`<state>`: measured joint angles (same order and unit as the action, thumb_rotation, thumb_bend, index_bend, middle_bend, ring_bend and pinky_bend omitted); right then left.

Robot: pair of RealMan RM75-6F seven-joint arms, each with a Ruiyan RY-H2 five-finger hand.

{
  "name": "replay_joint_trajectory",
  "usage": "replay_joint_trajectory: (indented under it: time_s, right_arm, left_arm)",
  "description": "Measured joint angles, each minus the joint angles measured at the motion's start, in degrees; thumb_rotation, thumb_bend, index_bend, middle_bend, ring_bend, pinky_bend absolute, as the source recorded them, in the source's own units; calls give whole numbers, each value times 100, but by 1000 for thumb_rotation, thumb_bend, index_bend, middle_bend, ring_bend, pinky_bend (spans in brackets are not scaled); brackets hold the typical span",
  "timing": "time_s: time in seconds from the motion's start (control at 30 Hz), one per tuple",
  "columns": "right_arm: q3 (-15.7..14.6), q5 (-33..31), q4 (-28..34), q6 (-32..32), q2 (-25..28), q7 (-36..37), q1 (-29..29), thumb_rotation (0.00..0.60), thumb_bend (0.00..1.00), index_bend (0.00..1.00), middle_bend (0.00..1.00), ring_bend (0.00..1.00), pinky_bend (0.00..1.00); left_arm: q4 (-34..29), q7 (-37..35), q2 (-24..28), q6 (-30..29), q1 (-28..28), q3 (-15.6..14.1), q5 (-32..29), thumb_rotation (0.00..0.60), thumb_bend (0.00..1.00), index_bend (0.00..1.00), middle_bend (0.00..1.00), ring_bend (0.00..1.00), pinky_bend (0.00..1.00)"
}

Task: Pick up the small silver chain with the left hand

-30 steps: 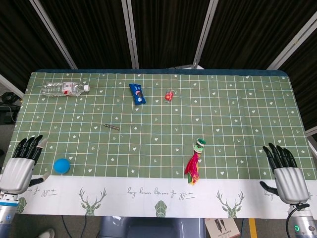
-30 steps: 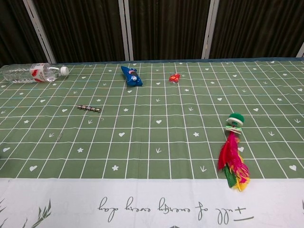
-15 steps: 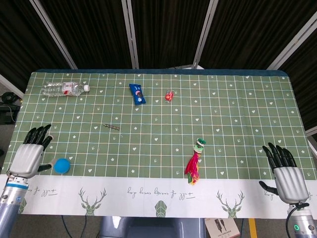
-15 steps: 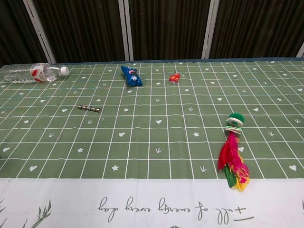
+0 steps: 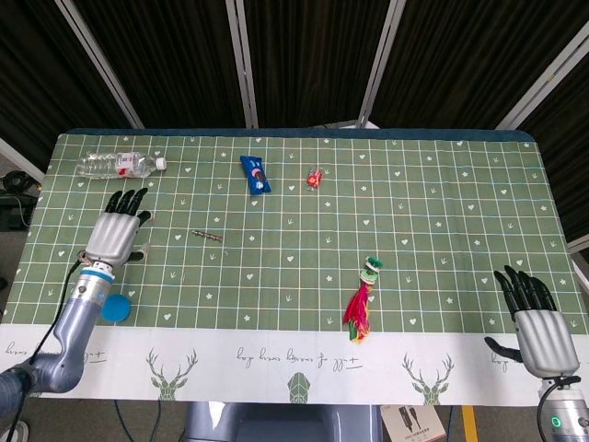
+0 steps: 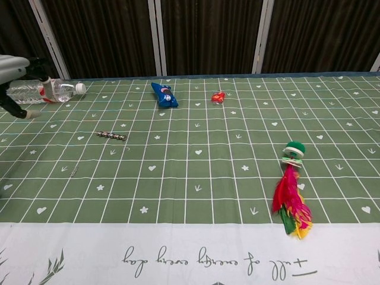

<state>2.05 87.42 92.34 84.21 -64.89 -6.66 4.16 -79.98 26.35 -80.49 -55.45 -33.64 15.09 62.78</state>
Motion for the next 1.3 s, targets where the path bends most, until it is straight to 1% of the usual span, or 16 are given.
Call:
replay_joint_trajectory:
  time_s: [0.17,0.37,0.77,0.9,1.07,1.3]
  right_arm:
    - [10,-96,60,-42,53,87,-16,600,57,0,0,0,88]
    - [18,-184,107,-73,97,163,-36,600,58,0,0,0,88]
    - [40,-332,194,-109,165,217,-76,600,58,0,0,0,88]
    - [44,-349,204,-116,173,229,-81,600,57,0,0,0,88]
    - [50,-364,212,-115,178,250,-88,600,59,0,0,0,88]
    - [50,-363,224,-126,186,274,-87,600,57,0,0,0,88]
  left_arm:
    - [697,243,-438,419,-473,101,-352,600,273,446,0,0,0]
    - [1388,330,-926,772,-880,148,-590,600,276,455,0,0,0]
    - [2703,194,-1803,1361,-1442,40,-736,600,282,477,0,0,0]
    - [2985,96,-2015,1491,-1560,2,-732,600,311,494,0,0,0]
    - [3290,-15,-2221,1595,-1657,-51,-704,600,313,494,0,0,0]
    - [3572,-132,-2346,1641,-1713,-105,-643,600,314,494,0,0,0]
